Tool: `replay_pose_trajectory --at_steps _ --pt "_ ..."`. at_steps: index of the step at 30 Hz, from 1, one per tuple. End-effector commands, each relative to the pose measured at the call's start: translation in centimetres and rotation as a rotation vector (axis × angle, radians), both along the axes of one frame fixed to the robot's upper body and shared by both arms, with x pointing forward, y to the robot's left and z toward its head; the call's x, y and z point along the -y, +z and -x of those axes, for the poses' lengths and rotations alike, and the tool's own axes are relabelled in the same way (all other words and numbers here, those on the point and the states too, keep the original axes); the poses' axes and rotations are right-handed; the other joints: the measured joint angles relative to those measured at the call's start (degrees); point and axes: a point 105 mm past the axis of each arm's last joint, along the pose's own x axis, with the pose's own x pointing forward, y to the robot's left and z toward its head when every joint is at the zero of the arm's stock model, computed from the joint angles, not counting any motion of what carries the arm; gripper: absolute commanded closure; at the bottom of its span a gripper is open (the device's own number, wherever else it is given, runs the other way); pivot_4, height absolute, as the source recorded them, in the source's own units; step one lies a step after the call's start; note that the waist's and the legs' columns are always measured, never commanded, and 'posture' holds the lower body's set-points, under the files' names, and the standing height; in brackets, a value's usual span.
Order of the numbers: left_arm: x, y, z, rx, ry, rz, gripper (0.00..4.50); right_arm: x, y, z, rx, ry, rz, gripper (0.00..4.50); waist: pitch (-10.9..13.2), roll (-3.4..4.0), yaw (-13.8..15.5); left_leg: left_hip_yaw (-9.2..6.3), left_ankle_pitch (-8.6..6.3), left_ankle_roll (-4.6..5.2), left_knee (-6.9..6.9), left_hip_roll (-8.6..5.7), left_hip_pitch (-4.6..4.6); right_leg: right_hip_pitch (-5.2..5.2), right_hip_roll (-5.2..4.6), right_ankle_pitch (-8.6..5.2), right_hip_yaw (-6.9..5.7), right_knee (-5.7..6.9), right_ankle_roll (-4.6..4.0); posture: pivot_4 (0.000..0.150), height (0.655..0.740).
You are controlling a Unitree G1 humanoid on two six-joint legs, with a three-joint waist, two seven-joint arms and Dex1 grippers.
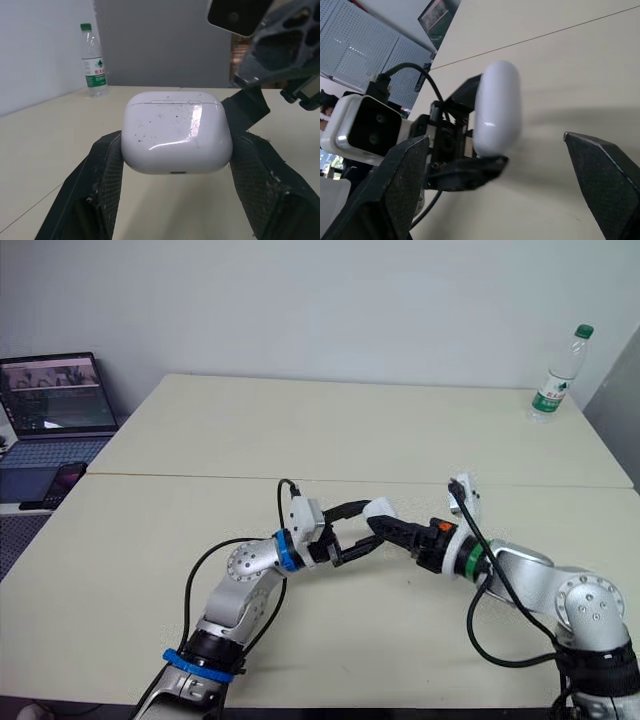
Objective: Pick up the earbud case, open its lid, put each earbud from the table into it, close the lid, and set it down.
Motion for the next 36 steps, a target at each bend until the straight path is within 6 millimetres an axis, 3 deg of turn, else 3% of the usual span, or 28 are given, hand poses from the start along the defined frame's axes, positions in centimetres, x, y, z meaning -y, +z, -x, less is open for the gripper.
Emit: replay_pose_trajectory --at_steps 1,4,7,16,21,23,27,31,36 --pt "0.2 0.9 -0.1 0.064 -0.011 0.003 1.74 -0.4 1.2 0.0 -0.012 0.023 -0.032 0.00 0.0 0.00 0.0 0.00 0.00 0.00 0.00 0.00 -0.01 0.00 -0.01 0.01 0.00 -0.02 -0.02 0.150 0.7389" --pt "0.1 0.8 -0.3 0.069 0.001 -0.003 1.74 -0.4 1.2 -0.3 -0.018 0.016 -0.019 0.00 0.0 0.00 0.0 0.02 0.00 0.01 0.00 0.00 -0.02 0.00 -0.03 0.01 0.01 -0.03 -0.01 0.150 0.7389" --pt "0.1 0.7 -0.3 0.071 0.005 -0.003 1.74 -0.4 1.2 -0.5 -0.019 0.010 -0.012 0.61 0.0 0.00 0.0 0.00 0.00 0.01 0.00 0.01 -0.02 0.00 -0.04 0.00 -0.01 -0.02 0.00 0.150 0.7389" --pt "0.2 0.5 -0.2 0.058 0.009 0.003 1.74 -0.4 1.2 -0.8 -0.028 -0.007 -0.011 3.73 0.0 0.00 0.0 0.01 0.00 0.01 0.00 0.04 -0.02 -0.01 -0.07 -0.03 0.00 -0.02 0.06 0.150 0.7389" --pt "0.2 0.4 -0.3 0.013 0.008 0.017 1.74 -0.4 1.2 -0.8 -0.027 -0.004 -0.005 3.75 0.0 0.00 0.0 0.00 0.00 0.01 0.00 0.05 -0.02 -0.02 -0.08 -0.04 -0.01 -0.02 0.08 0.150 0.7389" --pt "0.1 0.6 -0.4 -0.009 0.012 0.036 1.02 -0.4 1.4 -0.8 -0.015 0.000 -0.009 3.75 0.0 0.00 0.0 0.00 0.00 0.01 0.00 0.05 -0.02 -0.01 -0.08 -0.05 -0.01 -0.02 0.10 0.150 0.7389" --pt "-0.5 0.6 -0.1 -0.019 0.019 0.022 0.03 0.2 1.9 -0.9 0.035 -0.003 -0.005 3.75 0.0 0.00 0.0 -0.02 0.00 0.01 -0.01 0.05 -0.03 -0.02 -0.08 -0.10 -0.03 -0.03 0.18 0.150 0.7389" --pt "-2.3 0.6 2.4 -0.167 -0.149 0.030 0.03 1.8 2.1 -1.0 0.163 0.023 0.110 3.75 0.0 0.04 -0.1 0.00 -0.01 0.01 -0.06 0.10 -0.03 -0.06 -0.10 -0.10 0.00 -0.06 0.15 0.150 0.7389" --pt "-4.1 0.9 3.2 -0.382 -0.233 0.026 0.03 2.3 1.0 0.6 0.369 0.233 0.323 3.75 0.1 0.09 0.0 -0.09 -0.01 0.01 -0.04 0.14 -0.03 -0.07 -0.15 -0.15 -0.13 -0.06 0.21 0.150 0.7389"
